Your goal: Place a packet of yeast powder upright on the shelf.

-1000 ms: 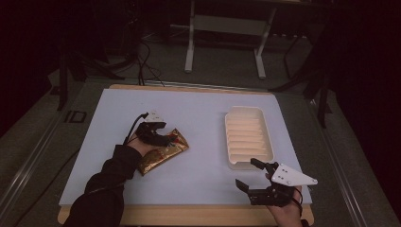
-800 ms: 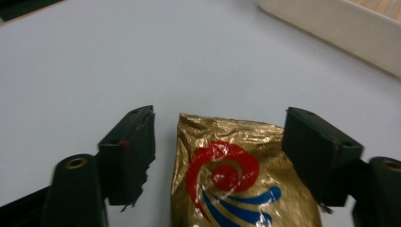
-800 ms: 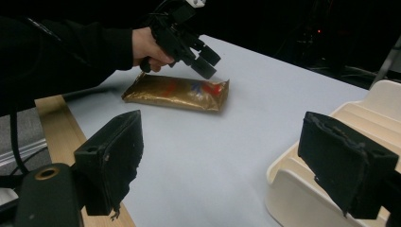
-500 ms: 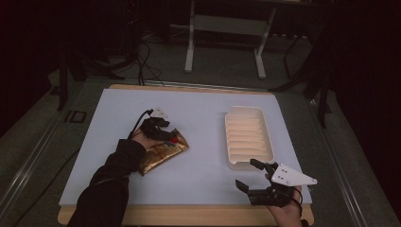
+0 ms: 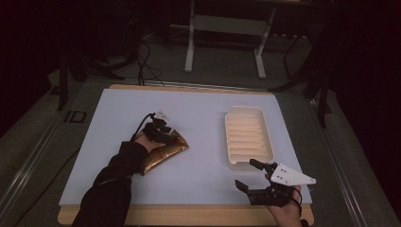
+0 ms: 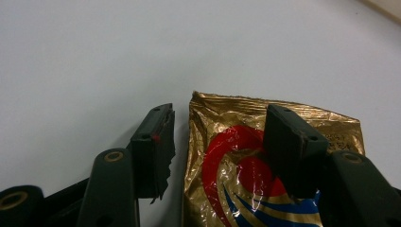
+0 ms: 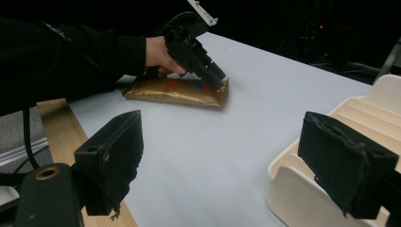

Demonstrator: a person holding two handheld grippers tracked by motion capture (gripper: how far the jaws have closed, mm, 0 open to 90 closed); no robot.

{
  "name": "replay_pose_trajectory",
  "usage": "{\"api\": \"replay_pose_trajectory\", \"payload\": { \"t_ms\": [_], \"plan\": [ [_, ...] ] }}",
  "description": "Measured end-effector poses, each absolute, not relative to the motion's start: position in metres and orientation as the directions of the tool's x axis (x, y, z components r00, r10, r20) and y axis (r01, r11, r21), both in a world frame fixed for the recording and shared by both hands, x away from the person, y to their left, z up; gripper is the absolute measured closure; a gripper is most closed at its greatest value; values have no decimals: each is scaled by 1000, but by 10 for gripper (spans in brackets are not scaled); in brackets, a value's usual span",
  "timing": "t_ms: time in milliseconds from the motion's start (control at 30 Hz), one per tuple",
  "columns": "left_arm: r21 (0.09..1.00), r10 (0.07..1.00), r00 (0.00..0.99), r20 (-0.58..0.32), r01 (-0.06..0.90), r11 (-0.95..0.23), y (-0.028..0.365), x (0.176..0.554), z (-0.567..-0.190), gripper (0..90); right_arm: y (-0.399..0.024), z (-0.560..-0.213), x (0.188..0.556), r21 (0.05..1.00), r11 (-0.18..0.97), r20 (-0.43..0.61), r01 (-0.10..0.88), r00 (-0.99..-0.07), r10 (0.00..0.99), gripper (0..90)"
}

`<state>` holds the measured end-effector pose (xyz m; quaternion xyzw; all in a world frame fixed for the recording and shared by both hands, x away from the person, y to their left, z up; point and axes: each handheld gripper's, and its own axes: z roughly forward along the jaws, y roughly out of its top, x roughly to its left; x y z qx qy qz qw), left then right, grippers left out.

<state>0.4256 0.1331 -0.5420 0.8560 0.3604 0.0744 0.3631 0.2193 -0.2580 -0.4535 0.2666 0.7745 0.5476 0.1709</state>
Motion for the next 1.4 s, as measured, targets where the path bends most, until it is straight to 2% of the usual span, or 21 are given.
{"api": "replay_pose_trajectory", "payload": {
  "t_ms": [67, 200, 433, 600, 833, 967, 1233, 1400],
  "plan": [
    [670, 657, 745, -114, 546, -503, 130, 424, -542, 535, -258, -454, 220, 939, 260, 27, 226, -801, 599, 148],
    [653, 655, 751, -86, 539, -532, 127, 423, -542, 544, -258, -454, 220, 939, 258, 31, 228, -801, 597, 148],
    [639, 657, 753, -30, 520, -567, 120, 417, -540, 769, -258, -454, 221, 938, 257, 34, 233, -800, 599, 151],
    [641, 652, 758, -10, 505, -578, 118, 414, -540, 865, -258, -454, 220, 937, 261, 31, 231, -800, 599, 151],
    [656, 677, 736, 2, 510, -556, 119, 411, -533, 887, -258, -454, 220, 937, 260, 33, 233, -801, 597, 167],
    [681, 689, 725, -20, 514, -521, 123, 407, -525, 888, -258, -453, 219, 938, 262, 27, 226, -803, 595, 167],
    [722, 695, 719, -4, 483, -496, 129, 397, -505, 887, -255, -452, 217, 937, 286, -10, 202, -802, 597, 186],
    [729, 704, 710, 19, 472, -496, 132, 388, -490, 888, -256, -451, 217, 938, 281, 5, 202, -820, 572, 142]
  ]
}}
